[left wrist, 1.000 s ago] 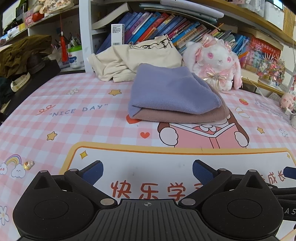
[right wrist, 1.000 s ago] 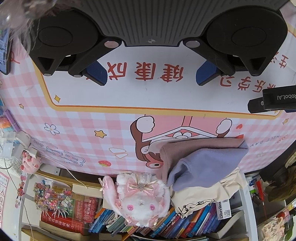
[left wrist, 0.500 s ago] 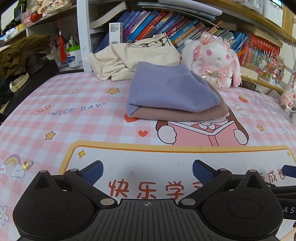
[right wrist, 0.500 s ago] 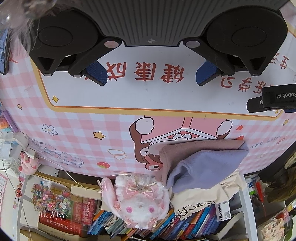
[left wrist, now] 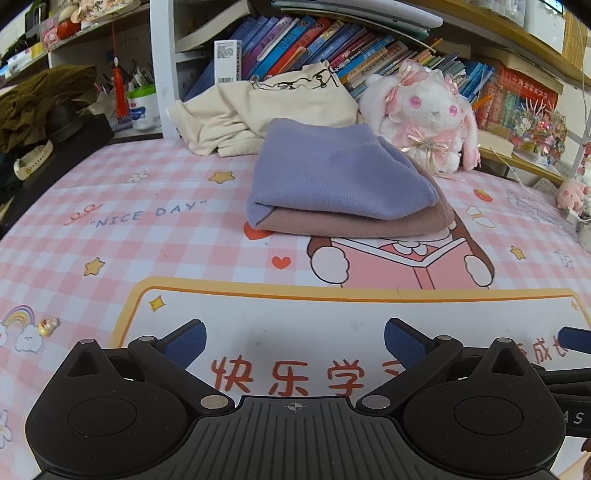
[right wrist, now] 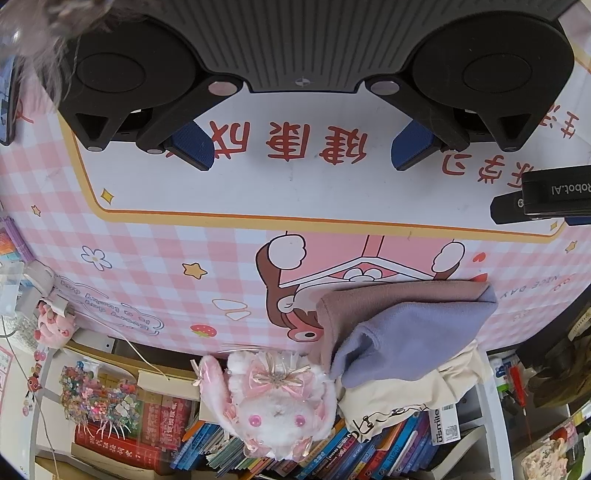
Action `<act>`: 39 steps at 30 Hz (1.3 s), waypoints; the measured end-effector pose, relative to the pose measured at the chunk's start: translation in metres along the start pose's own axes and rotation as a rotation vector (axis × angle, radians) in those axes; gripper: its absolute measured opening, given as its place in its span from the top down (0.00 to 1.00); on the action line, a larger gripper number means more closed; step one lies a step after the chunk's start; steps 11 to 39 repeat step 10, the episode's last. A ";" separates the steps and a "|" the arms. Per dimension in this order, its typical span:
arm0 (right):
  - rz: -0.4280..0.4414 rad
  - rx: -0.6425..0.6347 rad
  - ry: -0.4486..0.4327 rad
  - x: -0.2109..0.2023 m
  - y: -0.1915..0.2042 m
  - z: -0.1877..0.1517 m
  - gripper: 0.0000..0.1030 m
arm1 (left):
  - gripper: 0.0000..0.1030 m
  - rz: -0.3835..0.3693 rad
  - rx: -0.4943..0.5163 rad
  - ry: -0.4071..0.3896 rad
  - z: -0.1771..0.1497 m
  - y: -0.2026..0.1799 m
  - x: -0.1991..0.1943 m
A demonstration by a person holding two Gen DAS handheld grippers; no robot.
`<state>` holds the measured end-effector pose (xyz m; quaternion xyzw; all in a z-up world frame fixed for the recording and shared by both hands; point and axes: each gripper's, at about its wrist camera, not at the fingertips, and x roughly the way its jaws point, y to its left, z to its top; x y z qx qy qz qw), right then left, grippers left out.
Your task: Fold clothes
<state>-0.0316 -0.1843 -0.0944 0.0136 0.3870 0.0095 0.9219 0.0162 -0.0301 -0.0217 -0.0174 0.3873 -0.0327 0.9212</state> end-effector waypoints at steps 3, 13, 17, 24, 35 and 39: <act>0.000 0.006 0.004 0.001 -0.001 0.000 0.00 | 0.00 -0.019 0.007 0.002 0.000 -0.002 0.000; -0.001 0.012 0.012 0.002 -0.001 0.000 0.00 | 0.00 0.001 0.015 0.013 0.001 -0.004 0.003; -0.001 0.012 0.012 0.002 -0.001 0.000 0.00 | 0.00 0.001 0.015 0.013 0.001 -0.004 0.003; -0.001 0.012 0.012 0.002 -0.001 0.000 0.00 | 0.00 0.001 0.015 0.013 0.001 -0.004 0.003; -0.001 0.012 0.012 0.002 -0.001 0.000 0.00 | 0.00 0.001 0.015 0.013 0.001 -0.004 0.003; -0.001 0.012 0.012 0.002 -0.001 0.000 0.00 | 0.00 0.001 0.015 0.013 0.001 -0.004 0.003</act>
